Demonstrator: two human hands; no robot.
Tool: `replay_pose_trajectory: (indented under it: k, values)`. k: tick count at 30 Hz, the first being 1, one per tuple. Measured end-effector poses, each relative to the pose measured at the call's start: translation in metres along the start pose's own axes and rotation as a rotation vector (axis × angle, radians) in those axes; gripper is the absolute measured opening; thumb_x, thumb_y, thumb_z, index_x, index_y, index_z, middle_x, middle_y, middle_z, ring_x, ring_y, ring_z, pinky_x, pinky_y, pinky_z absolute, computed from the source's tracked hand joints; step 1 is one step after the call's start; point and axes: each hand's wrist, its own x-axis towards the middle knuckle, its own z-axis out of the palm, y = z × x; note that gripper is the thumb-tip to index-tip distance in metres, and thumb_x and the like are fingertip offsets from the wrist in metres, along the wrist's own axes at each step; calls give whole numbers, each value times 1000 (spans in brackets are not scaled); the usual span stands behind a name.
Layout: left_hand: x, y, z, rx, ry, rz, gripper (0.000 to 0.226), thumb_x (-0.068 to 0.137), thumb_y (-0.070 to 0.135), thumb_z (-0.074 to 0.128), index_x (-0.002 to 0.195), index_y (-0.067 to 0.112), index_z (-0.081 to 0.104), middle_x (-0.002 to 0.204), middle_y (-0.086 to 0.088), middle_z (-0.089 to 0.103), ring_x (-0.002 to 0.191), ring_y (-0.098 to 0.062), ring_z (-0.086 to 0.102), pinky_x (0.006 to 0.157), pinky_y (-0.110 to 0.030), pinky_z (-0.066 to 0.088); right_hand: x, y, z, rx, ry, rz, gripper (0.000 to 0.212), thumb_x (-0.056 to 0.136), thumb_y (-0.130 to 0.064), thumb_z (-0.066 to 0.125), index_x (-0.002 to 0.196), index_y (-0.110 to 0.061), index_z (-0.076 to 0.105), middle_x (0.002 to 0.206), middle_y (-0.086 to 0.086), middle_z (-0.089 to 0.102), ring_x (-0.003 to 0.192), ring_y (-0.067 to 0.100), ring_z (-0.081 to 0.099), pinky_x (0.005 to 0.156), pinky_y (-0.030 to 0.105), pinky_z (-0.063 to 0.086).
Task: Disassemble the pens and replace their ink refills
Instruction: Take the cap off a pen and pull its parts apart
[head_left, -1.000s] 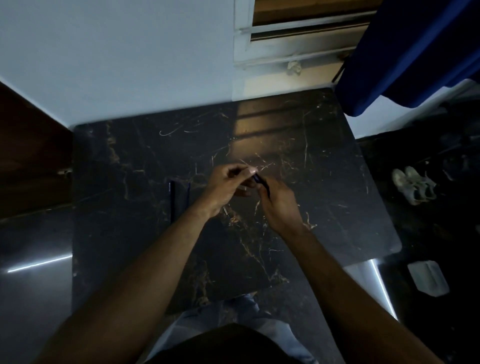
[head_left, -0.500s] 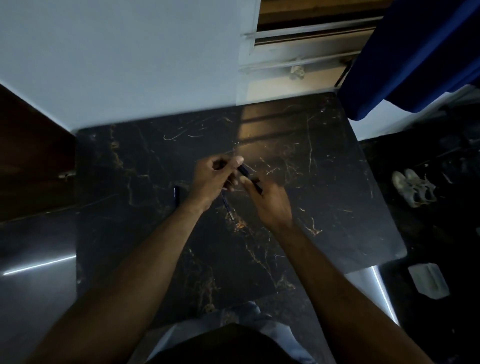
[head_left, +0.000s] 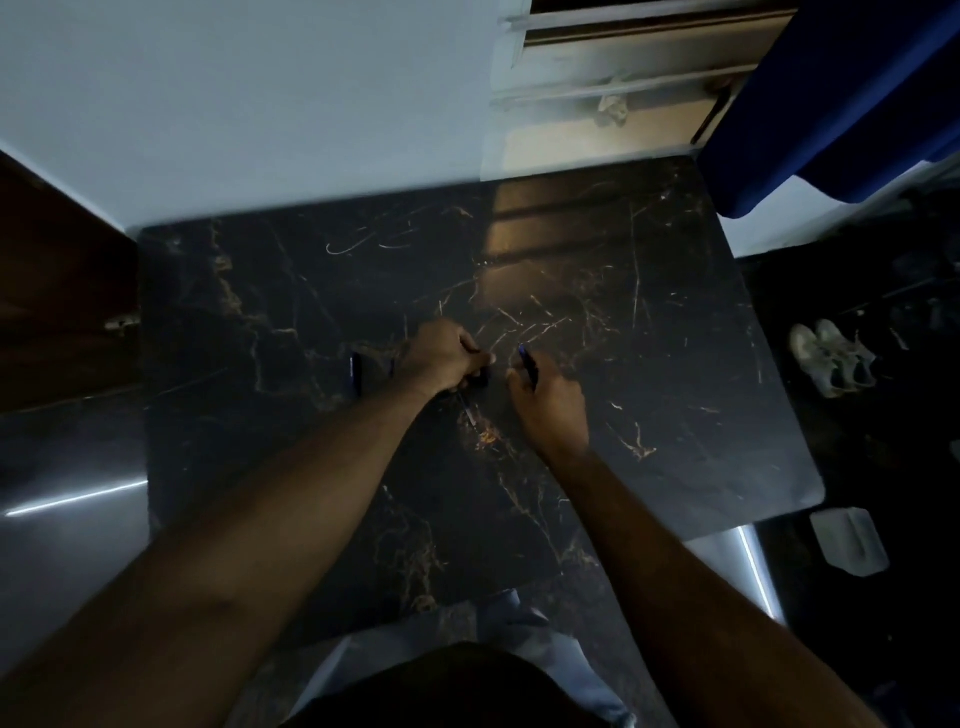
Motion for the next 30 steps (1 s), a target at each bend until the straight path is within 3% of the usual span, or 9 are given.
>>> replay_pose_trajectory:
  k: [4, 8, 12, 17, 19, 22, 25, 28, 30]
  values:
    - [4, 6, 8, 38, 33, 37, 18, 93, 28, 86, 81, 18, 77, 61, 6, 72, 38, 3, 60, 37, -10, 41, -8, 9, -4, 36, -25, -12, 26, 108, -21, 53, 127, -6, 62, 93, 10, 67, 83, 30, 67, 71, 41, 50]
    - [2, 7, 12, 27, 76, 23, 24, 91, 26, 87, 99, 26, 65, 89, 3, 72, 63, -6, 71, 42, -11, 46, -14, 18, -10, 88, -57, -41, 21, 108, -11, 52, 123, -4, 65, 101, 13, 68, 89, 27, 66, 79, 44, 55]
    - [-1, 4, 13, 15, 72, 58, 25, 91, 29, 86, 102, 28, 64, 93, 4, 73, 68, -6, 73, 46, -12, 50, -15, 23, -12, 92, -53, -54, 22, 108, -11, 51, 123, -8, 66, 104, 10, 69, 88, 22, 67, 78, 41, 57]
    - [-11, 6, 6, -128, 119, 119, 11, 104, 37, 70, 105, 27, 67, 88, 9, 72, 69, -5, 71, 49, -14, 50, -11, 20, -16, 283, -143, 16, 19, 111, -24, 49, 125, -22, 62, 85, -6, 63, 69, 2, 61, 64, 26, 50]
    - [-18, 13, -5, -315, 59, 144, 9, 108, 28, 65, 109, 24, 73, 91, 4, 75, 68, -10, 69, 51, -22, 52, -8, 13, -24, 414, -194, 38, 25, 112, -28, 49, 124, -13, 65, 73, -8, 59, 59, 0, 56, 57, 21, 46]
    - [-30, 33, -25, -615, -234, 164, 22, 109, 26, 63, 117, 16, 81, 95, -2, 78, 77, -19, 71, 58, -28, 56, 2, -3, -39, 626, -242, 119, 52, 113, -38, 44, 104, 9, 64, 57, -7, 46, 45, 5, 40, 47, 24, 33]
    - [-35, 52, -41, -700, -403, 261, 26, 106, 30, 68, 123, 14, 80, 89, 0, 77, 69, -11, 69, 53, -23, 53, 13, -26, -63, 882, -458, 242, 55, 111, -48, 41, 92, -3, 67, 62, -2, 37, 47, 10, 25, 45, 24, 21]
    - [-36, 64, -56, -691, -435, 371, 26, 107, 31, 67, 125, 15, 79, 83, -5, 76, 63, -7, 66, 49, -19, 49, 17, -42, -84, 1072, -678, 189, 47, 112, -46, 37, 92, -12, 62, 65, -2, 25, 51, 10, 16, 43, 24, 14]
    - [-38, 69, -61, -690, -384, 421, 23, 108, 29, 68, 120, 14, 80, 80, -8, 78, 59, -3, 61, 46, -18, 46, 18, -47, -89, 1119, -702, 145, 42, 113, -43, 38, 89, -15, 58, 63, -4, 23, 50, 9, 15, 41, 23, 14]
